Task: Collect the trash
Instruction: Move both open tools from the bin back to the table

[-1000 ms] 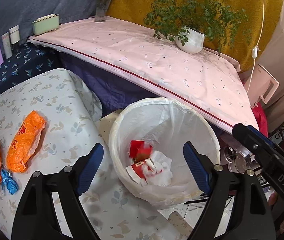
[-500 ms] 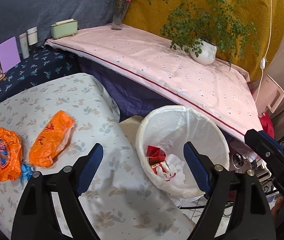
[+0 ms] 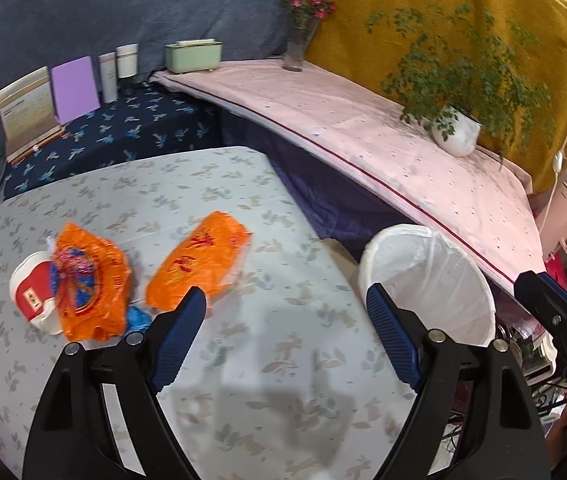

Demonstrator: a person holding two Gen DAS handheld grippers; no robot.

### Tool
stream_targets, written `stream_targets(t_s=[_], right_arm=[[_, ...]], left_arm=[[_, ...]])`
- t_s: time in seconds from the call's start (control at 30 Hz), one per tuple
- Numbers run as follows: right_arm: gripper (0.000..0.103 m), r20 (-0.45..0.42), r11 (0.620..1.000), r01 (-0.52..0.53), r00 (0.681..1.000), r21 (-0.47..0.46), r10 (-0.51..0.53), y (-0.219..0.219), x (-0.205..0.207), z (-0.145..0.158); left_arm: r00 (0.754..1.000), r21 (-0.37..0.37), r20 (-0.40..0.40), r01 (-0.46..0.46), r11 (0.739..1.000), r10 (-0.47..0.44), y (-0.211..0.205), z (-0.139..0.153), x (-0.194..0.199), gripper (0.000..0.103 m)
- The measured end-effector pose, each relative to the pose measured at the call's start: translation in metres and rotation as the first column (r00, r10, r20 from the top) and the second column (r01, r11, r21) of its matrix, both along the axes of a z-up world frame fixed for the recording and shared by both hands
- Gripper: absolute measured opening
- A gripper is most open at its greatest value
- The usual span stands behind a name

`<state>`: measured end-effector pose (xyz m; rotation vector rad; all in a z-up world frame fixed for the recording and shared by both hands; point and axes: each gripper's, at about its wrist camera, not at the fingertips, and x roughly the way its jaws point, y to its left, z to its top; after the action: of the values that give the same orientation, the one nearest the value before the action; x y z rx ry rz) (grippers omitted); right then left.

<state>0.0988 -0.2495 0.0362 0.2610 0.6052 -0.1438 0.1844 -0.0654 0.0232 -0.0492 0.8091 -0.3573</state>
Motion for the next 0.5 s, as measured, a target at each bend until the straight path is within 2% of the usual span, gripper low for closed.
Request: stream_targets(t_s=[0.33, 0.5], right_arm=[[0.056, -0.008, 0.995, -0.097, 0.995, -0.021, 0.097, 0.059, 0.008, 0.002], [0.056, -0.028, 0.986, -0.163, 0.986, -0.026, 0.162, 0.096, 0.016, -0.004]], left_arm=[[0.994, 0.016, 0.010, -0.107, 0.994, 0.107, 0.071, 0.001, -0.005, 0.079], [0.982, 0.016, 0.000, -0.187, 0.982, 0.187, 0.114, -0.004, -0.006, 0.086]])
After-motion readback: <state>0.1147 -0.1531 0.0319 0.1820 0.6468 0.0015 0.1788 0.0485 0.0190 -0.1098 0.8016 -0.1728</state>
